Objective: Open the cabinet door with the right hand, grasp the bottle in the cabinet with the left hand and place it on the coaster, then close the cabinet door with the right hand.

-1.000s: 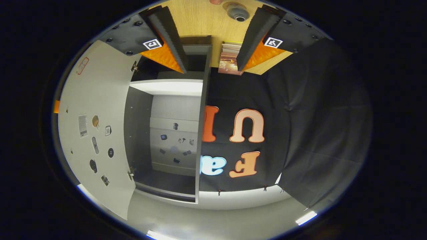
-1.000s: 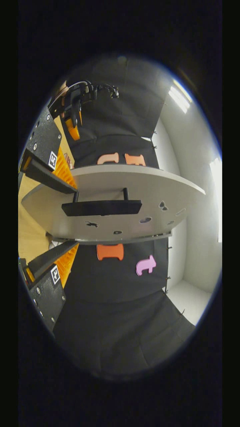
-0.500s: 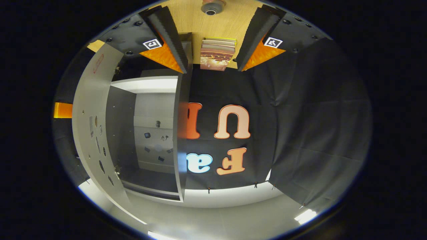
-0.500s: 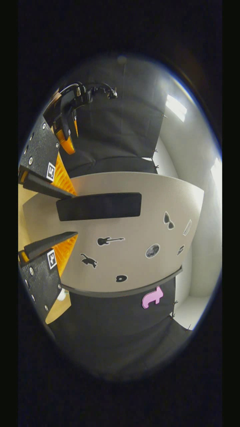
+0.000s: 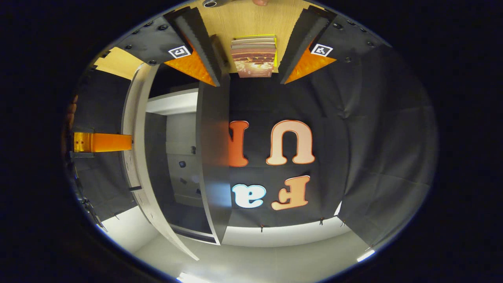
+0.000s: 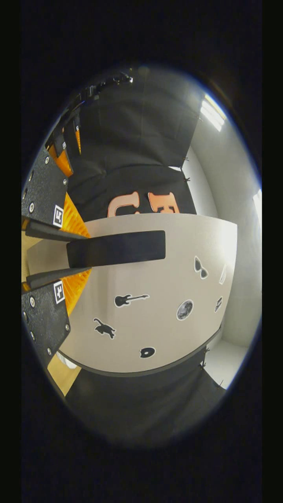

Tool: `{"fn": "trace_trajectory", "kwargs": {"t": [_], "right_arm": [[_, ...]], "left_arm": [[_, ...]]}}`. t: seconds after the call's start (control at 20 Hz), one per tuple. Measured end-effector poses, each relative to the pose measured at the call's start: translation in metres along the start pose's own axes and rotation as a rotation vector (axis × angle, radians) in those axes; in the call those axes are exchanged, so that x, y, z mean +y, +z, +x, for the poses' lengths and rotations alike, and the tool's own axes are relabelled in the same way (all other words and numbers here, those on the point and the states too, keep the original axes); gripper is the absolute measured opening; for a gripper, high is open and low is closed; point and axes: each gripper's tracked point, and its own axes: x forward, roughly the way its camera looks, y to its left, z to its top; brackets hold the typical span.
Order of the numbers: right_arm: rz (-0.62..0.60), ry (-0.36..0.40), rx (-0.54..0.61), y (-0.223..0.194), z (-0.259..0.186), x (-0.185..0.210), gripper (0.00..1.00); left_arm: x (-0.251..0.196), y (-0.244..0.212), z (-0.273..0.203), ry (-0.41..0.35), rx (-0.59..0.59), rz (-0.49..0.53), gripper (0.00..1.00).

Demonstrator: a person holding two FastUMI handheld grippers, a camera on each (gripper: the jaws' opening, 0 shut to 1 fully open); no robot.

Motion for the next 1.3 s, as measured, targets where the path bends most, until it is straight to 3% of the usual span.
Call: {"fn": "trace_trajectory", "kwargs": {"t": [0.1,0.15,0.2,0.35,0.4,0.45,1.3], "right_arm": [[0.007,-0.033,0.000,0.000,0.007,0.004,0.31],[0.005,-0.044,-0.003,0.001,0.010,0.005,0.35],[0.002,-0.051,-0.005,-0.001,0.014,0.007,0.31],[0.008,-0.053,0.006,-0.002,0.026,0.011,0.35],[0.014,-0.053,0.008,-0.002,0.032,0.011,0.31],[0.019,-0.052,0.009,-0.003,0.036,0.011,0.35],[-0.007,-0.034,0.018,-0.006,0.072,0.011,0.35]], "left_arm": [[0.007,0.003,0.007,-0.019,-0.006,0.001,0.95],[0.011,0.004,0.009,-0.022,-0.011,0.017,0.95],[0.013,0.005,0.012,-0.028,-0.018,0.031,0.95],[0.015,0.002,0.018,-0.046,-0.018,0.023,0.94],[0.015,0.000,0.019,-0.049,-0.012,0.010,0.95],[0.014,-0.001,0.021,-0.049,-0.006,0.000,0.95],[0.017,-0.009,0.021,0.048,0.046,-0.065,0.95]]}}
